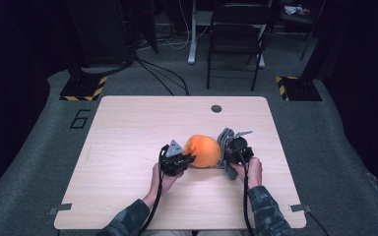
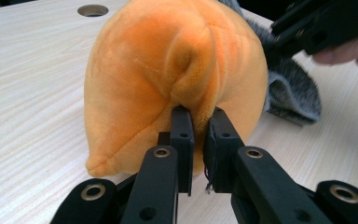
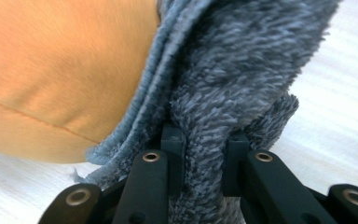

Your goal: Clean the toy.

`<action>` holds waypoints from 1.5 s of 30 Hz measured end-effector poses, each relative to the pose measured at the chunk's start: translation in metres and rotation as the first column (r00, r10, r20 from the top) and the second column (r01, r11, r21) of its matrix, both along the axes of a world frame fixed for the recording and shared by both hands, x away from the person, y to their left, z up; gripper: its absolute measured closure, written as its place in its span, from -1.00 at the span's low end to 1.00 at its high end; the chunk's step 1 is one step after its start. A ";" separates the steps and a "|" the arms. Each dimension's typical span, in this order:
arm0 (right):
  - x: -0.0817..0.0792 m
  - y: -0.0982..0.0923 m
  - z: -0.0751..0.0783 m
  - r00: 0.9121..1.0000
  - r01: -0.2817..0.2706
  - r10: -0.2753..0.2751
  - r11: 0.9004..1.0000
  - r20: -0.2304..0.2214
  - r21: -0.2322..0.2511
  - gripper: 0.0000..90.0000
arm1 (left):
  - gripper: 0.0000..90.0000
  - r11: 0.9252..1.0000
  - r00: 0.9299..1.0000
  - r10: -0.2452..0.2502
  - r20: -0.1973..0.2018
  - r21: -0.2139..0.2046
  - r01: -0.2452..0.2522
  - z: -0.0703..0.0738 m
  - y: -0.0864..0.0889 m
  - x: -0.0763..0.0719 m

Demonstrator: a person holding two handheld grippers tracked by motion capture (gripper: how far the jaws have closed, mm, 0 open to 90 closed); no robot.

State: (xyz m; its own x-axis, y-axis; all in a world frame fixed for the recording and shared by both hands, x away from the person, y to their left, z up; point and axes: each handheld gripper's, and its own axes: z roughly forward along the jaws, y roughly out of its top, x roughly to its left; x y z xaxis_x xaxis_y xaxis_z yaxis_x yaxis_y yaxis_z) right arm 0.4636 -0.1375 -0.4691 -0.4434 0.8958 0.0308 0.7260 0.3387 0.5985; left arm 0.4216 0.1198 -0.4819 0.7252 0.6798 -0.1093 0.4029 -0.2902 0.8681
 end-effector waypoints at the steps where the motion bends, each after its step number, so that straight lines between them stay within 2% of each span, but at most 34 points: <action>1: -0.001 0.000 0.007 1.000 -0.007 0.007 1.000 0.016 0.014 0.70 | 0.85 1.000 1.000 -0.001 0.004 0.004 0.001 0.000 0.000 0.000; 3: -0.007 0.004 0.026 0.998 -0.018 0.015 0.999 0.061 0.048 0.70 | 0.85 1.000 1.000 -0.004 0.010 0.008 0.003 0.001 -0.001 -0.001; 5: -0.015 0.012 0.045 0.991 -0.066 0.055 0.994 0.124 0.089 0.70 | 0.85 1.000 1.000 -0.005 0.007 0.009 0.005 0.001 -0.003 -0.003; 6: -0.020 0.018 0.054 0.984 -0.106 0.090 0.990 0.151 0.098 0.70 | 0.85 1.000 1.000 -0.010 0.010 0.014 0.009 0.002 -0.004 -0.003; 8: -0.029 0.035 0.065 0.972 -0.162 0.143 0.983 0.188 0.090 0.70 | 0.85 1.000 1.000 -0.006 0.013 0.012 0.006 0.001 -0.004 -0.004; 10: -0.036 0.050 0.068 0.958 -0.215 0.200 0.975 0.206 0.056 0.70 | 0.85 1.000 1.000 -0.006 0.010 0.011 0.006 0.001 -0.004 -0.004; 11: -0.038 0.056 0.066 0.962 -0.201 0.188 0.978 0.197 0.047 0.70 | 0.85 1.000 1.000 -0.007 0.008 0.013 0.007 0.001 -0.004 -0.004; 12: -0.039 0.059 0.063 0.960 -0.204 0.196 0.979 0.198 0.021 0.70 | 0.85 1.000 1.000 -0.009 0.007 0.018 0.009 0.001 -0.005 -0.004; 13: -0.038 0.061 0.059 0.963 -0.192 0.187 0.981 0.193 0.011 0.70 | 0.85 1.000 1.000 -0.012 0.005 0.021 0.012 0.001 -0.004 -0.004; 15: -0.035 0.058 0.055 0.960 -0.196 0.193 0.981 0.203 -0.009 0.70 | 0.85 1.000 1.000 -0.012 0.007 0.015 0.012 0.000 -0.005 -0.004; 19: -0.032 0.052 0.053 0.967 -0.168 0.171 0.985 0.191 -0.032 0.70 | 0.85 1.000 1.000 -0.011 0.004 0.015 0.011 -0.001 -0.004 -0.003; 20: -0.031 0.050 0.051 0.972 -0.152 0.155 0.988 0.179 -0.028 0.70 | 0.85 1.000 1.000 -0.012 0.002 0.016 0.012 -0.001 -0.004 -0.002; 22: -0.026 0.044 0.047 0.973 -0.144 0.147 0.989 0.176 -0.029 0.70 | 0.85 1.000 1.000 -0.008 -0.011 0.005 0.008 -0.001 -0.003 -0.001; 27: -0.019 0.030 0.037 0.986 -0.090 0.092 0.996 0.140 -0.021 0.70 | 0.85 1.000 1.000 -0.007 -0.003 0.007 0.007 -0.001 -0.002 -0.001; 32: -0.010 0.015 0.020 0.995 -0.046 0.049 0.998 0.085 -0.033 0.70 | 0.85 1.000 1.000 -0.014 -0.014 0.009 0.014 -0.001 -0.001 0.000; 34: -0.007 0.011 0.012 0.998 -0.031 0.032 0.999 0.052 -0.024 0.70 | 0.85 1.000 1.000 -0.010 -0.012 0.003 0.010 -0.002 -0.001 0.000; 38: -0.002 0.004 -0.006 1.000 -0.008 0.008 1.000 -0.008 -0.020 0.70 | 0.85 1.000 1.000 -0.011 -0.024 -0.003 0.011 -0.002 0.001 0.001; 41: -0.001 0.000 -0.018 0.999 -0.010 0.009 1.000 -0.046 -0.018 0.70 | 0.85 1.000 1.000 0.001 -0.027 -0.016 -0.001 -0.003 0.001 0.002; 43: 0.000 0.000 -0.021 0.999 -0.004 0.003 1.000 -0.048 -0.013 0.70 | 0.84 1.000 1.000 -0.001 -0.024 -0.013 0.001 -0.003 0.002 0.002; 45: 0.000 -0.001 -0.018 0.999 -0.010 0.009 1.000 -0.050 -0.022 0.69 | 0.84 1.000 1.000 -0.003 -0.028 -0.017 0.002 -0.003 0.003 0.002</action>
